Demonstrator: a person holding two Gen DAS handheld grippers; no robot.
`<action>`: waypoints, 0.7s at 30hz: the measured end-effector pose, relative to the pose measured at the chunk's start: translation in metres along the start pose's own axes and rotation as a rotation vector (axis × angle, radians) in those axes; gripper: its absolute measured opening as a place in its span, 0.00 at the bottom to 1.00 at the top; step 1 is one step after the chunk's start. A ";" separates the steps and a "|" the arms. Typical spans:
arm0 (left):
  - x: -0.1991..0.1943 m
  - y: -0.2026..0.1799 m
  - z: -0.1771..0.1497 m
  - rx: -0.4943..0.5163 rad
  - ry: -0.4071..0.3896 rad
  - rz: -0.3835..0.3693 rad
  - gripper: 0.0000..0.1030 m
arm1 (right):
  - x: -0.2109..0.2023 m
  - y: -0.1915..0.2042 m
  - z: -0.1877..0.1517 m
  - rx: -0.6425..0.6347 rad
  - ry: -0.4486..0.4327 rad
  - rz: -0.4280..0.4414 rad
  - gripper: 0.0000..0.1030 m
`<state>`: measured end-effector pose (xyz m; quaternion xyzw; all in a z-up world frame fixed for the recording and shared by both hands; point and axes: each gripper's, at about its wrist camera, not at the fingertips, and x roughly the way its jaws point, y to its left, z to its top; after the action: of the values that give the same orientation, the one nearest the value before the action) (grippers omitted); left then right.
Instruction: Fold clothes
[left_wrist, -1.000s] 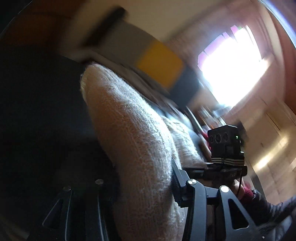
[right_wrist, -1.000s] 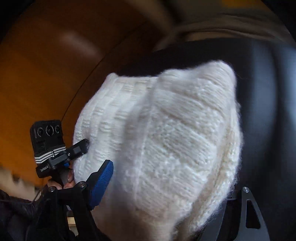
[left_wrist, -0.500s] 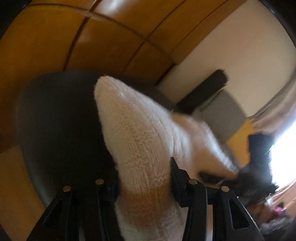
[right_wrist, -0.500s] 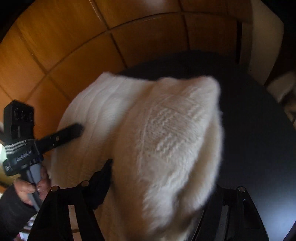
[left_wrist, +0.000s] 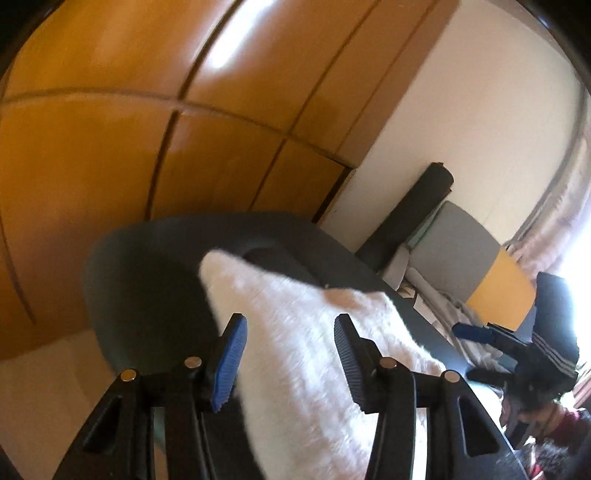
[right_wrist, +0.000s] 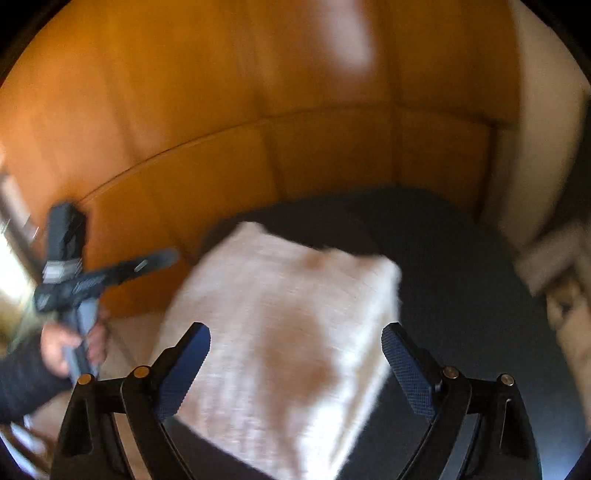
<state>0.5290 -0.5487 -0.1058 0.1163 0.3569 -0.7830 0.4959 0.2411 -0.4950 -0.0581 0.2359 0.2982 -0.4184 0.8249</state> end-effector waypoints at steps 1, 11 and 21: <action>0.007 -0.004 0.001 0.015 0.023 0.007 0.48 | 0.014 0.006 0.006 -0.033 0.021 0.015 0.92; 0.050 -0.025 -0.040 0.171 0.149 0.146 0.50 | 0.099 0.024 -0.047 -0.011 0.114 0.085 0.95; 0.008 -0.020 -0.016 0.104 0.085 0.309 0.51 | 0.110 0.032 -0.040 0.024 0.100 -0.019 1.00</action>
<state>0.5053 -0.5381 -0.1126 0.2283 0.3145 -0.7092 0.5883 0.3079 -0.5128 -0.1577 0.2634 0.3361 -0.4173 0.8022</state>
